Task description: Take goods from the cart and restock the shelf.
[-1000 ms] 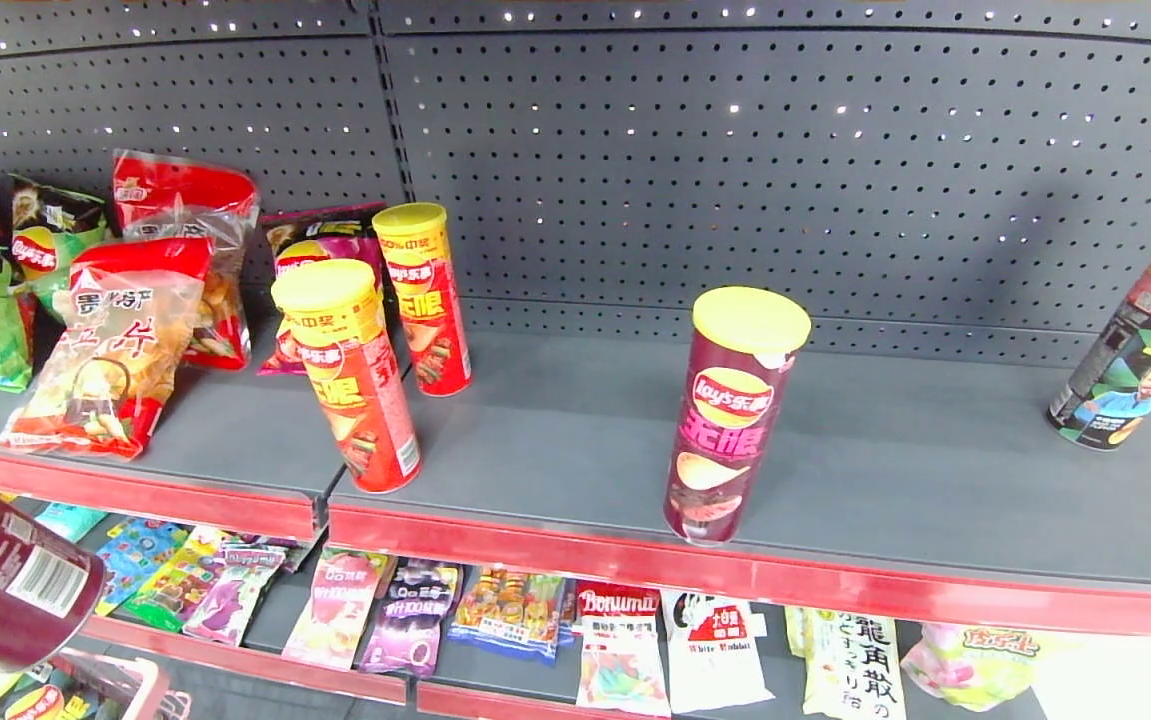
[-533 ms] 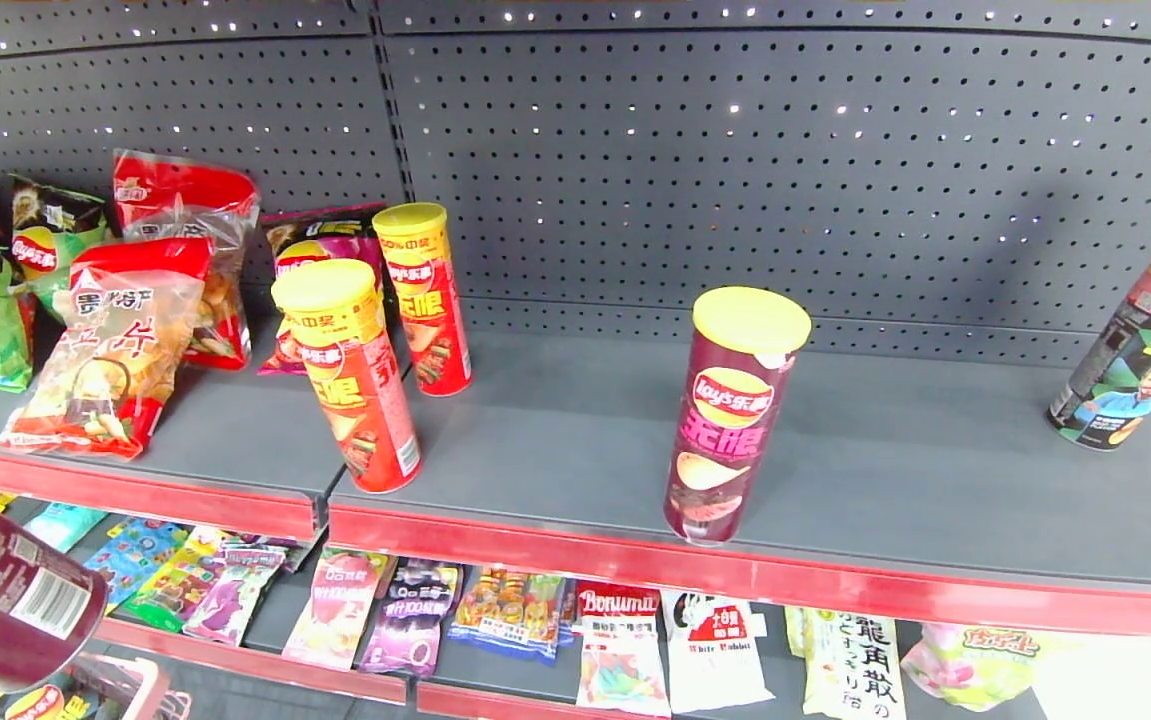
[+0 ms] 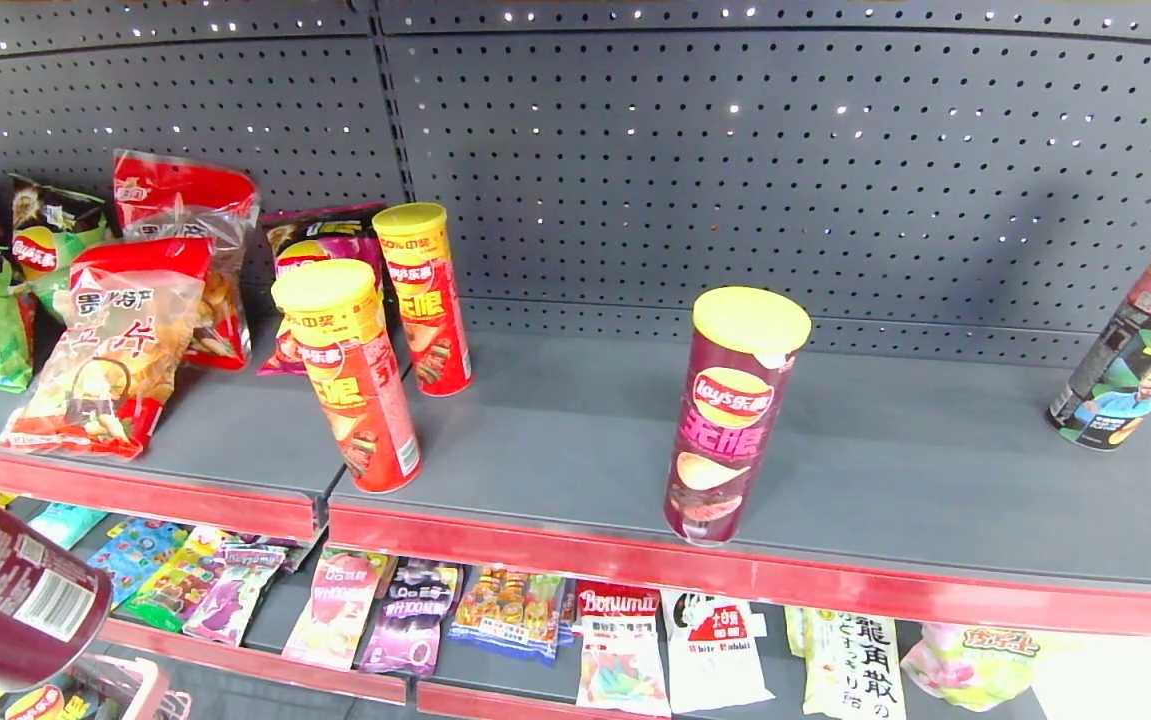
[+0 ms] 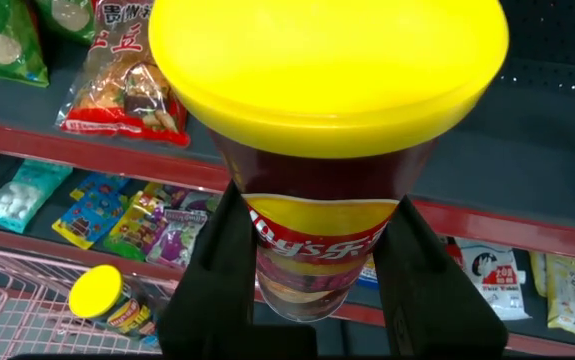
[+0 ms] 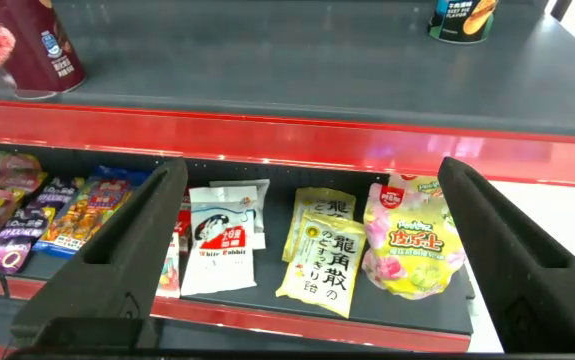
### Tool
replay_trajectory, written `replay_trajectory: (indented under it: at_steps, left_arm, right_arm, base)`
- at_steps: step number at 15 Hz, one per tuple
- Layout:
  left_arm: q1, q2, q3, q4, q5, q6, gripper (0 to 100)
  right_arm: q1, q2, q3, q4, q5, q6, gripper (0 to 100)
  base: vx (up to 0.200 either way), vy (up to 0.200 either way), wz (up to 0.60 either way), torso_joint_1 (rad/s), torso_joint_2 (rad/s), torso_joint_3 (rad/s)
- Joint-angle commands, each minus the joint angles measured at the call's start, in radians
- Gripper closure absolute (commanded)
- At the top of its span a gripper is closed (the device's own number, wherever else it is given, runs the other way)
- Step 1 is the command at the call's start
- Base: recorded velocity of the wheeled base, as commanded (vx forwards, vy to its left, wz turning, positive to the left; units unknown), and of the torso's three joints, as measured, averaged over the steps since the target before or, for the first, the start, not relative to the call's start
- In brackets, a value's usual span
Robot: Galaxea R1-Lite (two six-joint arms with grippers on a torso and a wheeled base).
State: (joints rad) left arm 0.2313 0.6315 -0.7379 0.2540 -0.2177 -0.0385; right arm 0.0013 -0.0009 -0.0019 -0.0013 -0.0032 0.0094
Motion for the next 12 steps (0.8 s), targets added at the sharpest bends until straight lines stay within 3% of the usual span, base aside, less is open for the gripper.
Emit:
replay_trajectory:
  at_steps: [1, 12]
  left_arm:
    - [0.0, 0.002, -0.002, -0.001, 0.0, 0.005, 100]
    - [0.002, -0.007, 0.0, -0.002, 0.0, 0.005, 100]
  right_arm:
    - [0.0, 0.001, 0.0, 0.0, 0.0, 0.0, 0]
    - [0.0, 0.001, 0.0, 0.0, 0.0, 0.0, 0]
  base:
    - [0.0, 0.0, 0.0, 0.0, 0.0, 0.0]
    - [0.0, 0.0, 0.0, 0.0, 0.0, 0.0]
